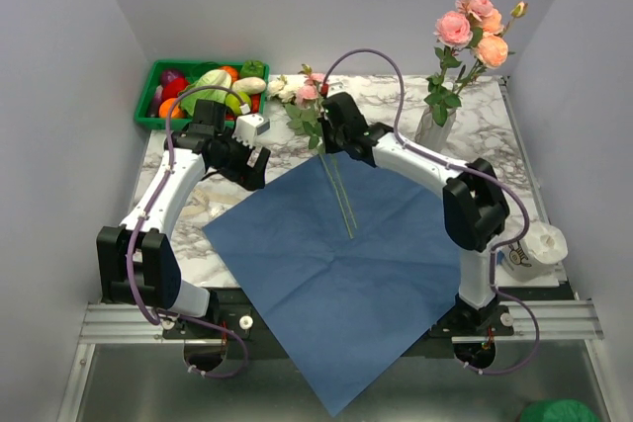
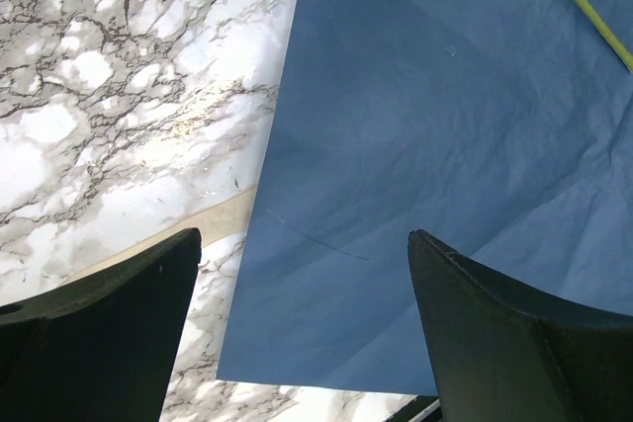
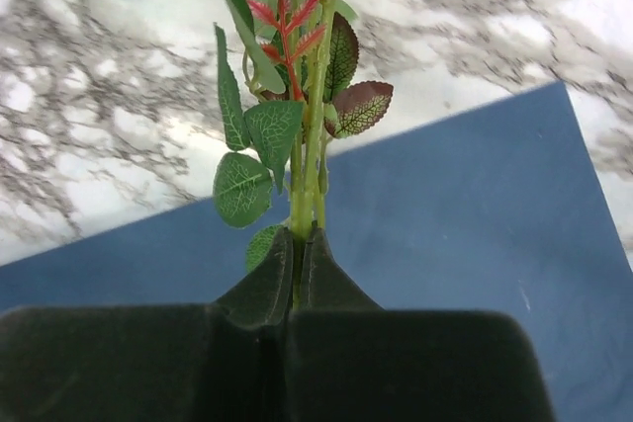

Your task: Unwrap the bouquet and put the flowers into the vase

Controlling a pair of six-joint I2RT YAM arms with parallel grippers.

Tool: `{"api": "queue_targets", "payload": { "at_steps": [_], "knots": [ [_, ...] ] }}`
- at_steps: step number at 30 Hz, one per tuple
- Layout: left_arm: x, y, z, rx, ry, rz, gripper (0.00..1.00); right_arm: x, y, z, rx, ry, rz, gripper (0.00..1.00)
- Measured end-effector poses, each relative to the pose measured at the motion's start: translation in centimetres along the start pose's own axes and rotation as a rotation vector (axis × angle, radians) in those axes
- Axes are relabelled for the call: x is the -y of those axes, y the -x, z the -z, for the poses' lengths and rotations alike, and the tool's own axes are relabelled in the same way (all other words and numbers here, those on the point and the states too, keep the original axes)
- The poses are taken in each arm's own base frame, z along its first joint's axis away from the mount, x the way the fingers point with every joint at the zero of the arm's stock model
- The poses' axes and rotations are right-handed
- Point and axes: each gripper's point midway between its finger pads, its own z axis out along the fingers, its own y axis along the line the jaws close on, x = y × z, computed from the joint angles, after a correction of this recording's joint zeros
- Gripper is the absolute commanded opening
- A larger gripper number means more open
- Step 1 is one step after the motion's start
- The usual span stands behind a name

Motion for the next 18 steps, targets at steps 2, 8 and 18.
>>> {"api": "queue_targets", "payload": {
  "at_steps": [2,8,18],
  "knots": [
    [0.0,0.0,0.0,0.000,0.000,0.000,0.94,1.0,-1.2,0.6,-0.002,-0.028,-0.004,0.01],
    [0.0,-0.1,-0.1,-0.003,-0.002,0.001,0.94,4.7,-4.4,2.3,-0.014,-0.130,-0.016,0.01],
    [0.0,-0.1,-0.2,-0.001,-0.004,0.002,0.94,6.2,8.8,12.5,0.509,-0.108,0.057,0.01]
  ]
}}
